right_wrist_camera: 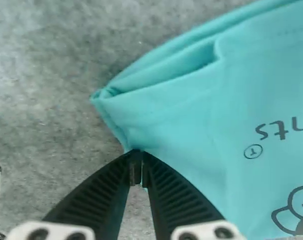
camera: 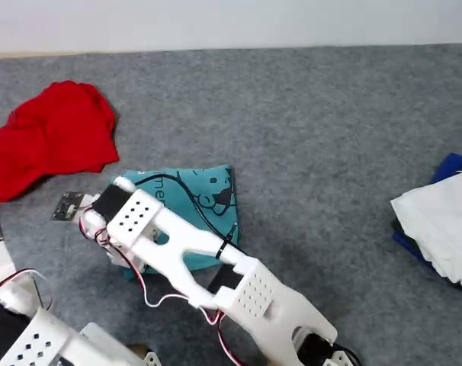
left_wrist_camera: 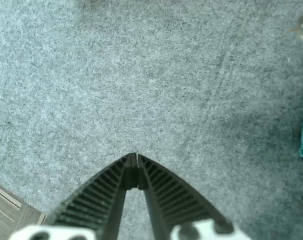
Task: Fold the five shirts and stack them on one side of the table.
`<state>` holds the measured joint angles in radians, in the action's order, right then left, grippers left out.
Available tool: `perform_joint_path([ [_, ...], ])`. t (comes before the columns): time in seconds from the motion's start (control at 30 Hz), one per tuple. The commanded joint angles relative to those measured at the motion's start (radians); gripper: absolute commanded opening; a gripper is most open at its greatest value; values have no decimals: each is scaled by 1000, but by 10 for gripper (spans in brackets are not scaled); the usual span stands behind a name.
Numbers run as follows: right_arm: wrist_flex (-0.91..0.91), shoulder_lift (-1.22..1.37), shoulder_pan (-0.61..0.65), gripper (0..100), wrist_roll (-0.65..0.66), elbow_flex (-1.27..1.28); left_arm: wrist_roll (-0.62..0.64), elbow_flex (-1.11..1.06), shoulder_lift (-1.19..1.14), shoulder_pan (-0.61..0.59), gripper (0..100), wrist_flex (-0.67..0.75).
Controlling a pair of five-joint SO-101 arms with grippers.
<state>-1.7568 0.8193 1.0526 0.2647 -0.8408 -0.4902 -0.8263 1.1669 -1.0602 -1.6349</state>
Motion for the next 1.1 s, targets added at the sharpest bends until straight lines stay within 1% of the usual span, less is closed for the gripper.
perform_joint_path([
  [0.0,-38,-136,-53,9,-6,-26,9,35,12,-6,6,-11],
  [0.1,-38,-177,-81,9,-8,-26,9,35,12,-6,6,-11],
  [0.2,-25,-147,-87,9,-11,-17,9,35,12,-6,6,-11],
  [0.43,35,51,-30,9,-12,-15,9,35,12,-6,6,-11],
  [0.57,24,65,-2,9,-12,-52,8,36,12,-6,6,-11],
  [0.67,-30,35,-7,9,-5,-141,8,36,12,-6,6,-11],
  [0.73,-41,-2,-44,9,-6,-192,8,36,12,-6,6,-9],
  [0.87,-36,-84,-168,9,-3,-226,8,36,12,-6,6,-5],
  [0.97,-19,-87,-294,9,-3,-229,8,38,12,-5,6,-5],
  [1.07,35,-33,-433,9,-3,-227,8,47,12,-5,6,-5],
])
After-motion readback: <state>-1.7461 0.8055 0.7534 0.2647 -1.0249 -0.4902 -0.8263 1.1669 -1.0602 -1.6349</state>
